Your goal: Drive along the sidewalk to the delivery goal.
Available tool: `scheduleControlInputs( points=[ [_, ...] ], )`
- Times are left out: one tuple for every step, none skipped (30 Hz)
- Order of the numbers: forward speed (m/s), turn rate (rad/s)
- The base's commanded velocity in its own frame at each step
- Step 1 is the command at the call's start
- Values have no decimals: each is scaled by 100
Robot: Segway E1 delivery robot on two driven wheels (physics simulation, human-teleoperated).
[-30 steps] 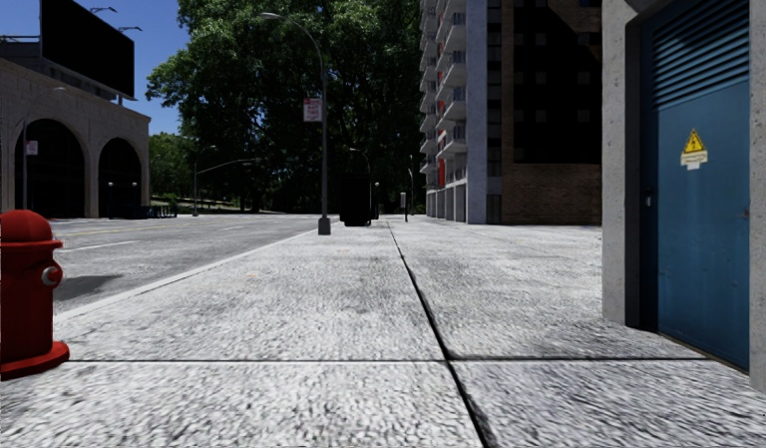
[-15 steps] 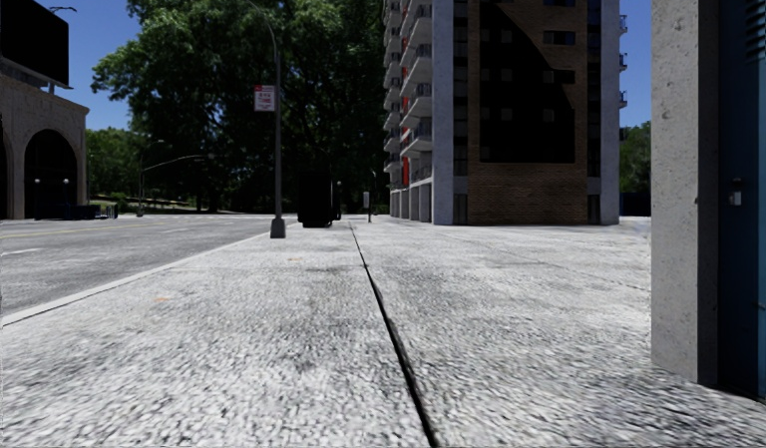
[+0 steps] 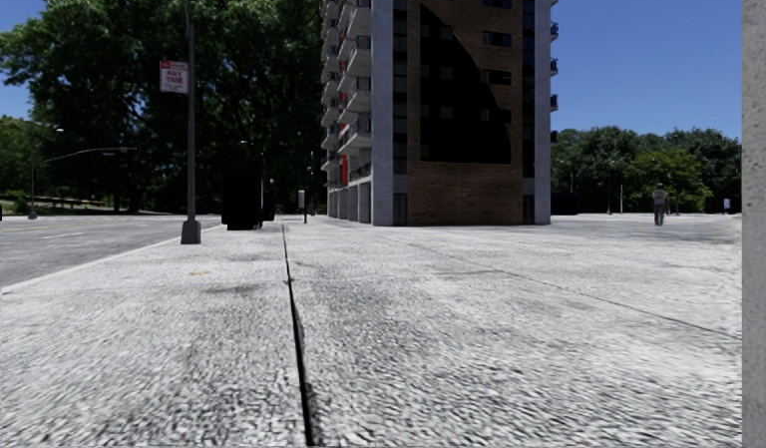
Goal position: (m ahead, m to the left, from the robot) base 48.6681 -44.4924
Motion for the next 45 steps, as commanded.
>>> scheduleControlInputs(
  points=[
    [198, -46],
    [198, -46],
    [198, -46],
    [198, -46],
    [198, -46],
    [198, -46],
    [198, -46],
    [198, -46],
    [198, -46],
    [198, -46],
    [198, -46],
    [198, -46],
    [198, -46],
    [198, -46],
    [198, -46],
    [198, -46],
    [198, -46],
    [198, -46],
    [198, -46],
    [198, -46],
    [198, -46],
    [198, -46],
    [198, -46],
    [198, -46],
    [198, -46],
    [198, -46],
    [198, -46],
    [198, -46],
    [198, -46],
    [198, -46],
    [198, -46],
    [198, -46],
    [198, -46],
    [198, -46],
    [198, -46],
    [198, -46],
    [198, -46],
    [198, -46],
    [198, -46],
    [198, -46],
    [198, -46],
    [198, -46],
    [198, -43],
    [198, -43],
    [198, -21]
  ],
)
